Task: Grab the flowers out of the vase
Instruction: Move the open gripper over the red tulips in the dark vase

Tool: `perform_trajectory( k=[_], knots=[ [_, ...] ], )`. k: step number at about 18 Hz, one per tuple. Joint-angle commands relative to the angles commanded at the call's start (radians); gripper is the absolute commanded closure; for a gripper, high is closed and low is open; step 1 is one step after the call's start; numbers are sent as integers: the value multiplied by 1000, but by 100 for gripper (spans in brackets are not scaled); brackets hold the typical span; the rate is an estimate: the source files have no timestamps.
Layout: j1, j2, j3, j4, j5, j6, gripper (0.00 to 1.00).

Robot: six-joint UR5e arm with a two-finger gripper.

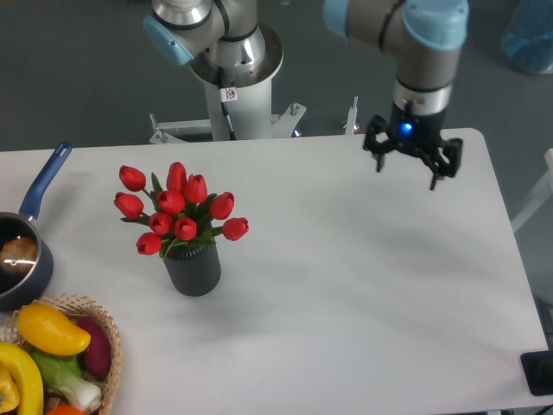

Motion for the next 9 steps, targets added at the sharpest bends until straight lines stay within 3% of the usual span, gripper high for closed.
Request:
perform_trajectory(
  k=[3,6,9],
  knots=[
    [-58,35,26,-49,-3,-90,0],
    [-130,39,90,-103,-5,-215,0],
    [-178,39,126,-109,-6,-307,0]
  ],
)
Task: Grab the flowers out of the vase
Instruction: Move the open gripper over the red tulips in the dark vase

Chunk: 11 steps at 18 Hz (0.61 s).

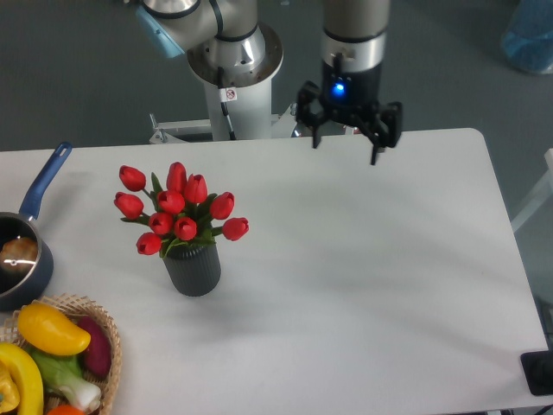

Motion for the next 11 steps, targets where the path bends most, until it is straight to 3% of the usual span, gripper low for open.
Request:
perform_trajectory(
  k=[11],
  knots=[
    [-176,-14,35,-2,-43,-166,0]
  ],
)
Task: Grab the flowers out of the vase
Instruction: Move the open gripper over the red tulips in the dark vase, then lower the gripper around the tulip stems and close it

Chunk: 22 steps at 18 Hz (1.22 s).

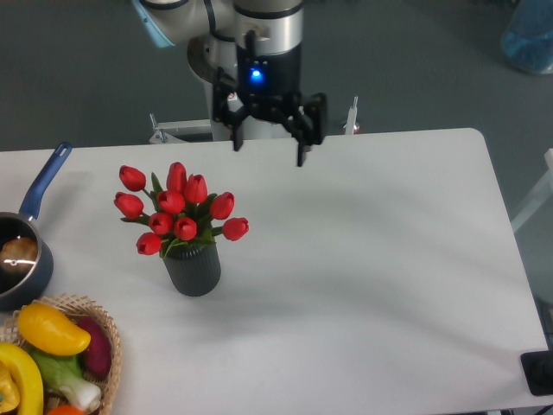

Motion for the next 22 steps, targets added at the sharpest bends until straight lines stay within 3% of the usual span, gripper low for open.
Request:
perform_trajectory(
  k=[9,22],
  knots=[
    [-95,-92,67,-2,-26,-104,0],
    [-147,-115,58,-28,-26,-105,0]
  ],
)
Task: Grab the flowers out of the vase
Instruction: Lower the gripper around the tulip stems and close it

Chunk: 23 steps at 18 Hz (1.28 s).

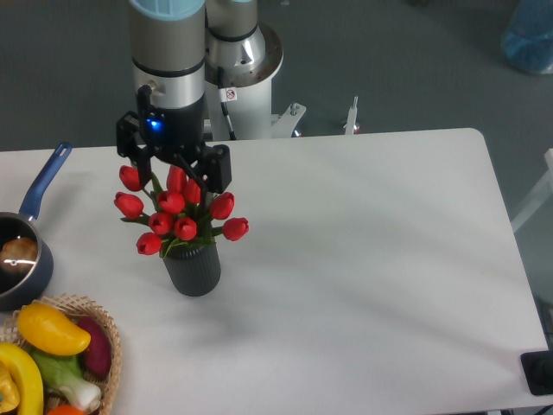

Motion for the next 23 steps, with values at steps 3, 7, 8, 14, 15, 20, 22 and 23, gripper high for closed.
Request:
perform_trajectory(
  k=[3,7,8,14,15,20,22,23],
  knots=[
    [0,-8,0,0,5,-2,0],
    [0,-25,0,2,8,-2,2],
    [0,-29,-2,2,8,-2,5],
    [0,-31,-2,0,8,-2,19],
    [0,-31,-2,0,8,-2,22],
    [0,-32,-2,0,8,-2,31],
    [0,-32,-2,0,8,-2,35],
    [0,-32,-2,0,8,-2,37]
  ],
)
